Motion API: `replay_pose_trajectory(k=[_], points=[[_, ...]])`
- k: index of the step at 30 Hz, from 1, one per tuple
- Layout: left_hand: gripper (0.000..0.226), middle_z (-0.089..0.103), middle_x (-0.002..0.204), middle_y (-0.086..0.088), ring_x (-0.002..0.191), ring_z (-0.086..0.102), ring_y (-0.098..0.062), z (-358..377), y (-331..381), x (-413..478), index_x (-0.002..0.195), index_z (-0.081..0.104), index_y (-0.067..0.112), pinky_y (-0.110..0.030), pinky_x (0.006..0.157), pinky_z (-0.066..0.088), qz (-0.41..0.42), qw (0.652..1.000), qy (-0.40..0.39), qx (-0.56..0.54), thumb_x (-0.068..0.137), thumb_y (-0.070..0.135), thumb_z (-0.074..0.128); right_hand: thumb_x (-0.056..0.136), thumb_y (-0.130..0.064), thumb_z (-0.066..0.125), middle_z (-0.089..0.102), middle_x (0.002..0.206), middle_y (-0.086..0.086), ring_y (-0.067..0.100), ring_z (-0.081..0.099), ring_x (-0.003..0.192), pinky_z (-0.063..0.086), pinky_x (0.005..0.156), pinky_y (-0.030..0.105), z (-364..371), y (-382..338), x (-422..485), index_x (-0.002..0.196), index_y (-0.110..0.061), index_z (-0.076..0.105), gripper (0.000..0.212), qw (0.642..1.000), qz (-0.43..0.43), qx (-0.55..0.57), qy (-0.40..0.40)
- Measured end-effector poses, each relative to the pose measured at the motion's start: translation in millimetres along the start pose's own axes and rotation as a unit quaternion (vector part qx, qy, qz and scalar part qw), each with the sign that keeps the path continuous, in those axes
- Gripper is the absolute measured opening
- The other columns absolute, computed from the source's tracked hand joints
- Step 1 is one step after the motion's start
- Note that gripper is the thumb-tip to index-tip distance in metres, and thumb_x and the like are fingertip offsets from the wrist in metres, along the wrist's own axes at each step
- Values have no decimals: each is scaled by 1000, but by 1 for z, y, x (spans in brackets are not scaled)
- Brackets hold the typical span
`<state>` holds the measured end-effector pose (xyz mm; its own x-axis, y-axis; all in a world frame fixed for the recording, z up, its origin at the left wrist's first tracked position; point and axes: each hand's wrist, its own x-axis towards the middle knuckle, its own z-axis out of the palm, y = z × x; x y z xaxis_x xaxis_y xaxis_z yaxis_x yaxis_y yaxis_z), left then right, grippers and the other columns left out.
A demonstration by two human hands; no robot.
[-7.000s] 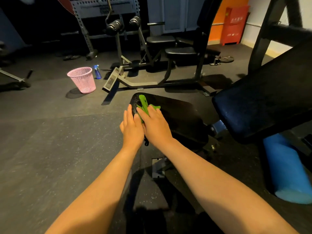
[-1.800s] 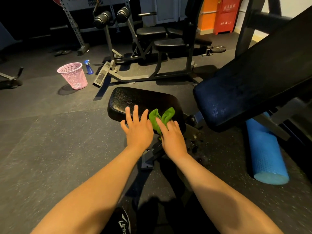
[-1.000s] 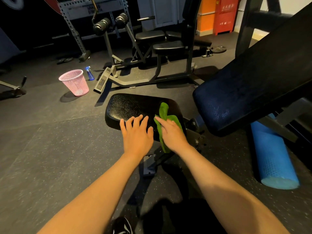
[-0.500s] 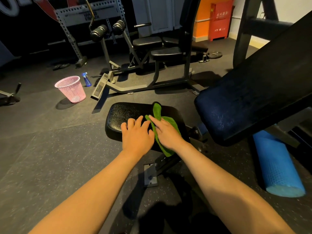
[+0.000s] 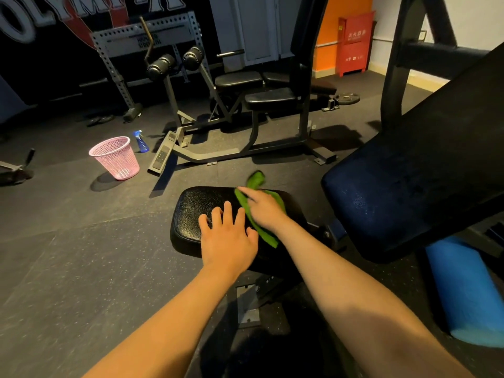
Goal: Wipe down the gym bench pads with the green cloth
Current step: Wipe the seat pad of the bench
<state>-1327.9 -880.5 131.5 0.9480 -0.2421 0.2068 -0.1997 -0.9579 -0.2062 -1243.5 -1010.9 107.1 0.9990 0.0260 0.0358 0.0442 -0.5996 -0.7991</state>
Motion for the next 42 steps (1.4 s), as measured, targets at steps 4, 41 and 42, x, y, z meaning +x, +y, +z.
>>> replay_pose_trajectory(k=[4,41,42], points=[[54,28,161,-8,134,27,-34,-4,0,18,143,41,21,-54,108,18,11,999,-41,-7,97,45,27,102,-14,36,44,152,10,27,43,138,37,113,44,7,-13,22,144,-38,48,49,999,-20,20,-36],[58,43,155,-5,135,37,-28,12,57,2,144,51,30,-45,109,25,38,999,16,-19,93,51,34,102,-13,38,57,130,17,33,58,109,50,87,42,-24,68,-108,153,-24,22,55,981,133,19,137],[58,44,155,-4,134,37,-27,13,57,2,143,52,30,-45,108,26,37,999,19,-24,92,52,34,101,-12,39,55,132,17,33,58,109,50,86,42,-28,66,-97,154,-28,17,59,984,129,21,123]])
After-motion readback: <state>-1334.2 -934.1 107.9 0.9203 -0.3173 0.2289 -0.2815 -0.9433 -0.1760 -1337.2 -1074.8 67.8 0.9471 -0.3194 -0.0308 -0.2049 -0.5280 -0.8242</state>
